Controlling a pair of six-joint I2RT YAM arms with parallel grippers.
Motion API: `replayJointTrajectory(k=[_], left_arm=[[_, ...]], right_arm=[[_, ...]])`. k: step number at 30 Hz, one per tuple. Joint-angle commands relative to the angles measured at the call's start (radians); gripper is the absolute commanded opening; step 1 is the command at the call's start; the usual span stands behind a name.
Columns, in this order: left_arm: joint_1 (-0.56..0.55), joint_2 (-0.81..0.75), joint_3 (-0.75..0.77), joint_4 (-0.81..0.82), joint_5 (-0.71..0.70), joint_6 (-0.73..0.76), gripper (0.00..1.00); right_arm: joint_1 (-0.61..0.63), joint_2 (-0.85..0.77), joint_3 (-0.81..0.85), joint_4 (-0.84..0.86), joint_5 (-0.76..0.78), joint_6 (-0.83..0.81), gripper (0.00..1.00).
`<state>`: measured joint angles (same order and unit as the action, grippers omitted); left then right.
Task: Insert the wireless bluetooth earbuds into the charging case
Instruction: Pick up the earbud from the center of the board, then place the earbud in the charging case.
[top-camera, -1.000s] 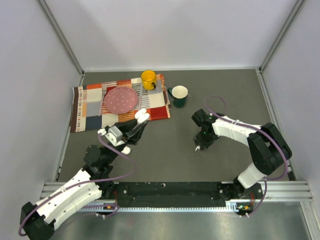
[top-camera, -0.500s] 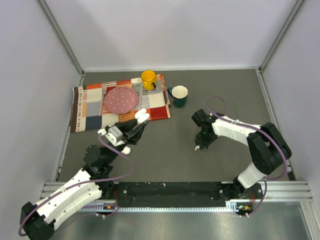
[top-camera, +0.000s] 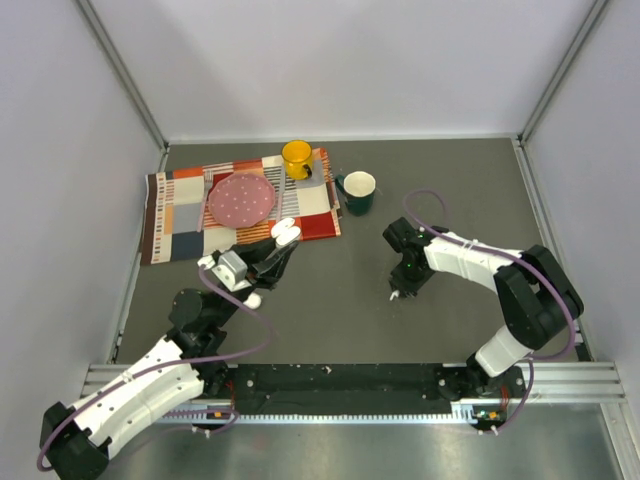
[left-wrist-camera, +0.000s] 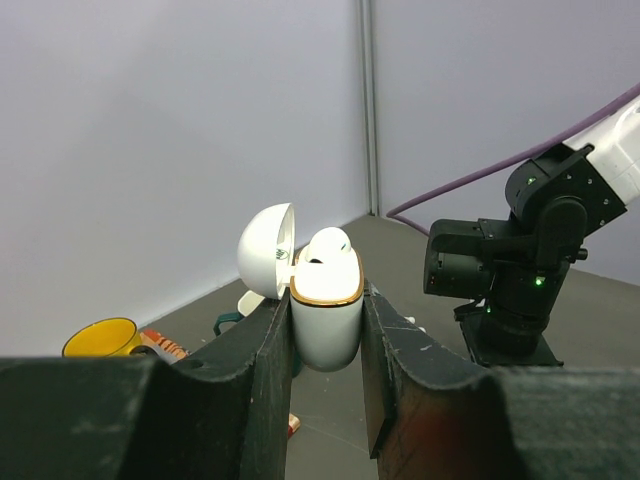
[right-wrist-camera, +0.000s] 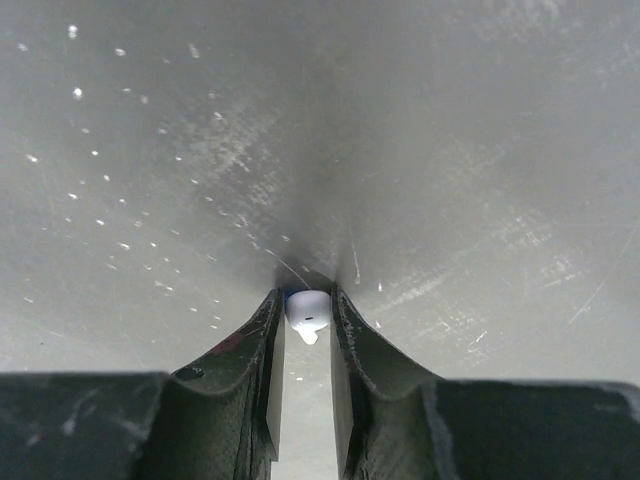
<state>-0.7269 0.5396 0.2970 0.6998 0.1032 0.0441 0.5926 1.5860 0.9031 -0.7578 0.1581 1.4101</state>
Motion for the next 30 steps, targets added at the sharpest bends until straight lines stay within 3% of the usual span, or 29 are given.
replayJointTrajectory(k=[1,6,13,22,26,30], left_arm=[[0.001,-0.001,0.001,0.038,-0.002,-0.004,0.0],[0.001,0.006,0.002,0.038,-0.002,-0.004,0.0],[0.001,0.036,0.01,0.053,0.013,-0.012,0.0],[0.001,0.098,0.031,0.09,0.046,-0.029,0.0],[0.001,0.115,0.039,0.095,0.052,-0.03,0.0],[0.001,0.128,0.045,0.096,0.064,-0.032,0.0]], right_arm=[[-0.008,-0.046,-0.004,0.074,0.027,-0.086,0.0],[0.001,-0.15,-0.003,0.132,0.05,-0.169,0.0],[0.105,-0.438,-0.047,0.256,0.335,-0.201,0.0],[0.268,-0.642,-0.01,0.48,0.535,-0.509,0.0],[0.337,-0.689,0.0,0.641,0.561,-0.66,0.0],[0.355,-0.715,0.002,0.75,0.491,-0.714,0.0]])
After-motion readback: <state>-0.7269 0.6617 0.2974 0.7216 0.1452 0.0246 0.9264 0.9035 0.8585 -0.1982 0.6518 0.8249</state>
